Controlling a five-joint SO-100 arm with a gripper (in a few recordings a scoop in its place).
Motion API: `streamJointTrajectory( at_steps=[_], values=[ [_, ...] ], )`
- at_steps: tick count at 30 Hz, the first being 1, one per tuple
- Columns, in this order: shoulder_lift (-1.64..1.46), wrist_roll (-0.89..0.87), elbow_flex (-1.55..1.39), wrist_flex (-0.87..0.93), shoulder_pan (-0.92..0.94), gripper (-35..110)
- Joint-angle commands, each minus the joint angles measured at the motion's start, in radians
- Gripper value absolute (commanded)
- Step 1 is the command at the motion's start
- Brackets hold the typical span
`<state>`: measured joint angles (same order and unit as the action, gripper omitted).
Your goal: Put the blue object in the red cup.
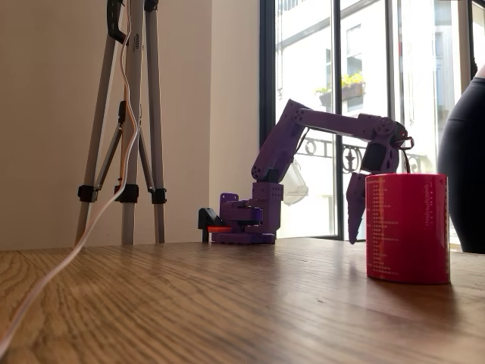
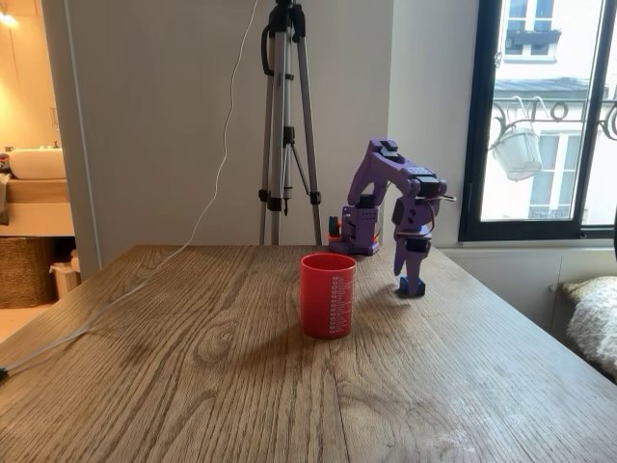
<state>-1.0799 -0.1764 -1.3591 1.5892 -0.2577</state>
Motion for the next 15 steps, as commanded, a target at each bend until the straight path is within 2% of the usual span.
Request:
streamJointTrajectory(
  at_steps=[1, 15],
  values=[
    [-0.006, -0.015, 0.061, 0.012, 0.006, 46],
    [-0.005, -0.021, 0.109, 0.018, -0.055, 43]
  ],
)
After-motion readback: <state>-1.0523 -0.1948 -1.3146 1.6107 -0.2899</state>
